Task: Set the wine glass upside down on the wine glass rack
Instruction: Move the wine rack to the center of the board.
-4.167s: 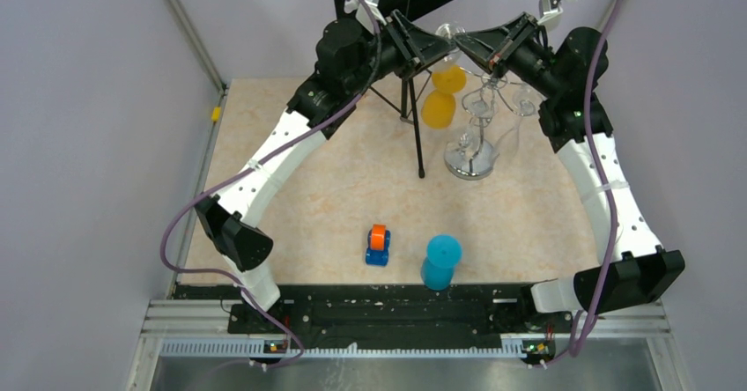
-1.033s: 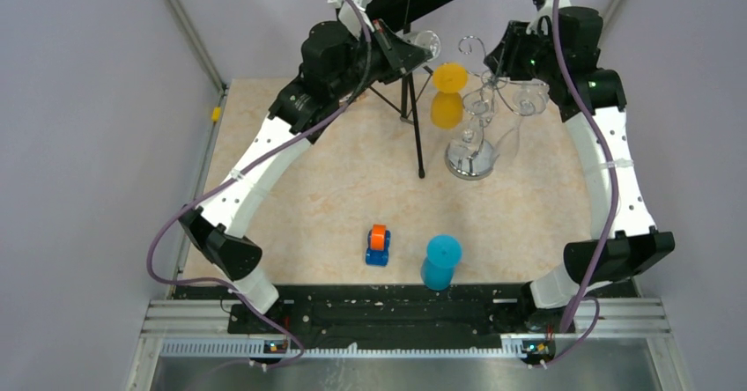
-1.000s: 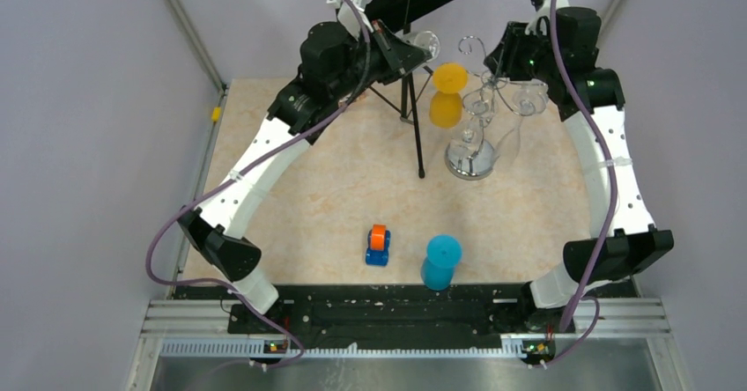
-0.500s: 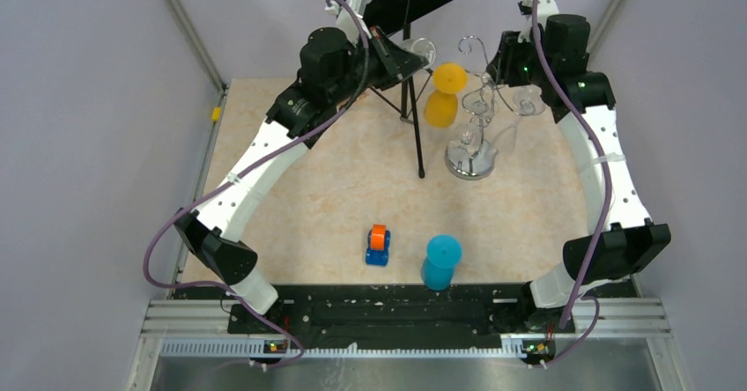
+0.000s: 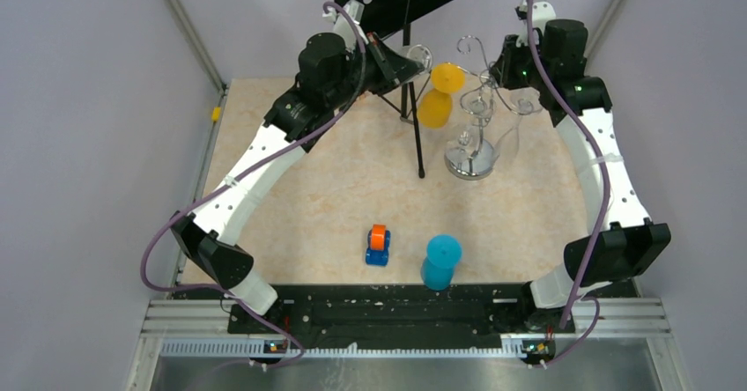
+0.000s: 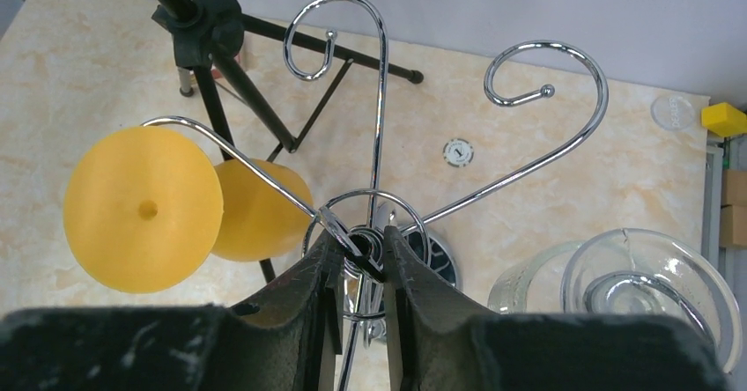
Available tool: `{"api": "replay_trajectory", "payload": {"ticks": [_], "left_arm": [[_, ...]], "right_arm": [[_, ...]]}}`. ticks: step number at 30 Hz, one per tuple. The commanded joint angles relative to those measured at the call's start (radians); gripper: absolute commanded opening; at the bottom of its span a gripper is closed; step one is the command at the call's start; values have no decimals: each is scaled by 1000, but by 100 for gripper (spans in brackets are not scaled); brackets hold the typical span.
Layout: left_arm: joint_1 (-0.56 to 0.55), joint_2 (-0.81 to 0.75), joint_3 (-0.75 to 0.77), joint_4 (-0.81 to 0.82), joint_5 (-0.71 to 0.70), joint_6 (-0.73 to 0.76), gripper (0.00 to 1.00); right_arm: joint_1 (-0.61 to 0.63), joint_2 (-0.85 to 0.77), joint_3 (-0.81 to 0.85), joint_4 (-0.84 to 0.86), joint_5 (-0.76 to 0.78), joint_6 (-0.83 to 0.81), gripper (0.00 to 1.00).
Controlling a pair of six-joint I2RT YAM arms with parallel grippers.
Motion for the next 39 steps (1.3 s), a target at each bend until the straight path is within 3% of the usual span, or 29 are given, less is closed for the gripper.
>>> {"api": "replay_trajectory", "payload": {"ticks": [1, 8, 20, 39], "left_arm": [[7, -60, 8, 116, 3, -7, 0], [9, -51, 8, 121, 22, -24, 0], [10, -51, 2, 118, 22, -43, 0], [10, -55, 3, 104, 12, -47, 0]], "right_arm": [[-3, -55, -37, 75, -16, -18, 6], [-2, -91, -70, 97, -16, -18, 0], [-2, -159, -94, 76, -84, -84, 0], [-22, -207, -51, 15, -181, -32, 0]]}}
